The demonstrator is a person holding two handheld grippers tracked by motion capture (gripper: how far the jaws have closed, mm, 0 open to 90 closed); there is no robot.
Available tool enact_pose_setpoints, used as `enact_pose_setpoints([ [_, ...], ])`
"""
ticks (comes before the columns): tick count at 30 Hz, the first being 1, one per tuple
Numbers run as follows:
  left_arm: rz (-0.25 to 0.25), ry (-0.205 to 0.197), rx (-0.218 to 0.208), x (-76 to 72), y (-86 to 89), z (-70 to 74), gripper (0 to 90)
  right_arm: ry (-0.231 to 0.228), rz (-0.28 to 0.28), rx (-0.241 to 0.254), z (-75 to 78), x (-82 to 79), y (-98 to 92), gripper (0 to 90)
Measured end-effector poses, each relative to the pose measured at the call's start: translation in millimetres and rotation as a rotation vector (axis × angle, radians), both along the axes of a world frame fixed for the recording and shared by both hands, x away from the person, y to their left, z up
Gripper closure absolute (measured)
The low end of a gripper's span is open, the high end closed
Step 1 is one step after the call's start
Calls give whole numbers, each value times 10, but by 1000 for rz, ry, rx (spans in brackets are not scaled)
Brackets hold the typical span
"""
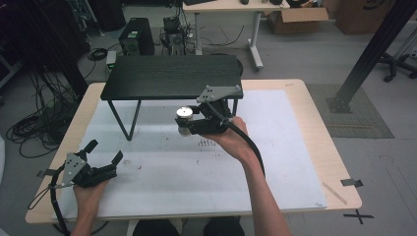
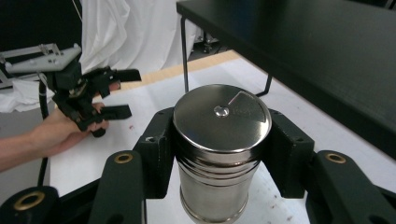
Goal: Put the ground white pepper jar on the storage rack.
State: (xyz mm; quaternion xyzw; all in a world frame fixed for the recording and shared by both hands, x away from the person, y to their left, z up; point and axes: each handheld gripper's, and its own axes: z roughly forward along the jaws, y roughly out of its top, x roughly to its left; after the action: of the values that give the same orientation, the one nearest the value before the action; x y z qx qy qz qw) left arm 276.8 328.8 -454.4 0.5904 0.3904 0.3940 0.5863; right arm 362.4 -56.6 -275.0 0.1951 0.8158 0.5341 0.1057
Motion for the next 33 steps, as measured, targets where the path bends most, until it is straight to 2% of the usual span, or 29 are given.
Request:
enact_pose_setpoints([
  [8,0,1,0,2,-2,0,10,2,8,-15,165,46,50,491],
  [20,0,2,0,4,-1,0,10,-6,5,-10,472,122,87,491],
  [33,0,1,-2,4,-2,0,11,11,-13,6,667,327,148,491],
])
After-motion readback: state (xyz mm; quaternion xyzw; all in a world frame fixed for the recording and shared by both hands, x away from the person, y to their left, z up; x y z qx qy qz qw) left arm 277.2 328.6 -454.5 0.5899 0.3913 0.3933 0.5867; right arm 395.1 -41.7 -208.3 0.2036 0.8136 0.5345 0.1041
